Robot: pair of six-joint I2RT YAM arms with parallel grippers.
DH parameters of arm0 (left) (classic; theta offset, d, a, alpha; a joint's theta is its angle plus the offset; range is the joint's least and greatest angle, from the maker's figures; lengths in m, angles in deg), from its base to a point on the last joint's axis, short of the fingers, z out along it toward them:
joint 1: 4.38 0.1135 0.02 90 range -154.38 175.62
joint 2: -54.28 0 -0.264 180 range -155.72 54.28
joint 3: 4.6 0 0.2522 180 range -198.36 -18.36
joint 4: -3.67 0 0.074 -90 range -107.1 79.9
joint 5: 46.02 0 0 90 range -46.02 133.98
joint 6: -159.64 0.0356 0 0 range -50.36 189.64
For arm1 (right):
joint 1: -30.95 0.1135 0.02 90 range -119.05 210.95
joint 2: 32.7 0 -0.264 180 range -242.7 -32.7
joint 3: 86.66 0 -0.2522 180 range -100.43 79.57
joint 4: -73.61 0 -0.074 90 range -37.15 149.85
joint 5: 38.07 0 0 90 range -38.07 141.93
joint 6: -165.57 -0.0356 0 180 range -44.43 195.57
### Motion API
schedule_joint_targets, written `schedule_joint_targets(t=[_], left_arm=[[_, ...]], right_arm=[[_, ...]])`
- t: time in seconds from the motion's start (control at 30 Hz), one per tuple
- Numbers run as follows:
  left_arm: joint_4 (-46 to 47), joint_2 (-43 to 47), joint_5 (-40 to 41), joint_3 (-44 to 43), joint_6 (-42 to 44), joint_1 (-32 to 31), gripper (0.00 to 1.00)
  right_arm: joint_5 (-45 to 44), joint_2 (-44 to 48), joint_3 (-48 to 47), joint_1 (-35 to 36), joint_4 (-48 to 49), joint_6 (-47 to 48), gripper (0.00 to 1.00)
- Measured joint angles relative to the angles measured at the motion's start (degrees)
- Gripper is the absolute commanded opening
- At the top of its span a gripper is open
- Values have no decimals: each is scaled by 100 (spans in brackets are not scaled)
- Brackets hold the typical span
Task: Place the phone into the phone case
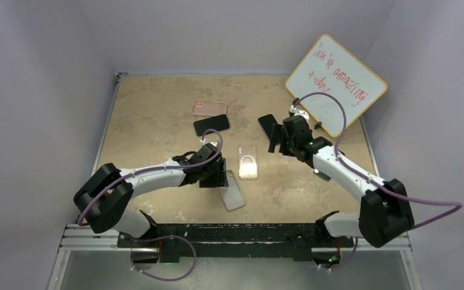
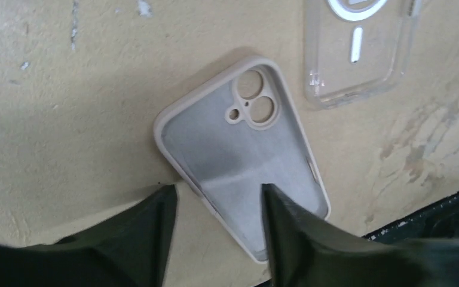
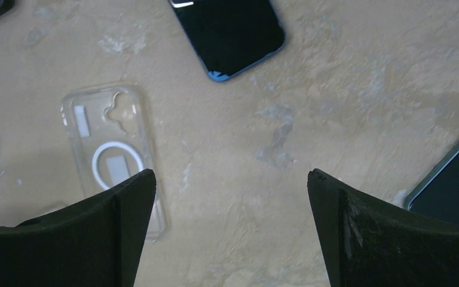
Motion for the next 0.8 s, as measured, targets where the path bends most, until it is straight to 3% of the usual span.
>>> schedule_joint_targets(t=[0.1, 0.17, 0.47, 0.63, 0.8], left_arm=[[109, 111, -219, -31, 26, -55, 83], [92, 330, -219, -50, 114, -15, 89], [-308, 1600, -50, -841, 1196, 540, 93], [-894, 1943, 44, -1132, 2186, 721, 98], [-1449, 2315, 74, -1132, 2815, 721, 100]], right_arm=[[160, -546, -243, -385, 197, 348, 96], [271, -879, -494, -540, 216, 546, 96], [699, -2238, -1812, -704, 398, 1499, 99], [686, -2964, -2420, -710, 254, 2028, 90], [765, -3611, -3012, -769, 50, 2393, 88]])
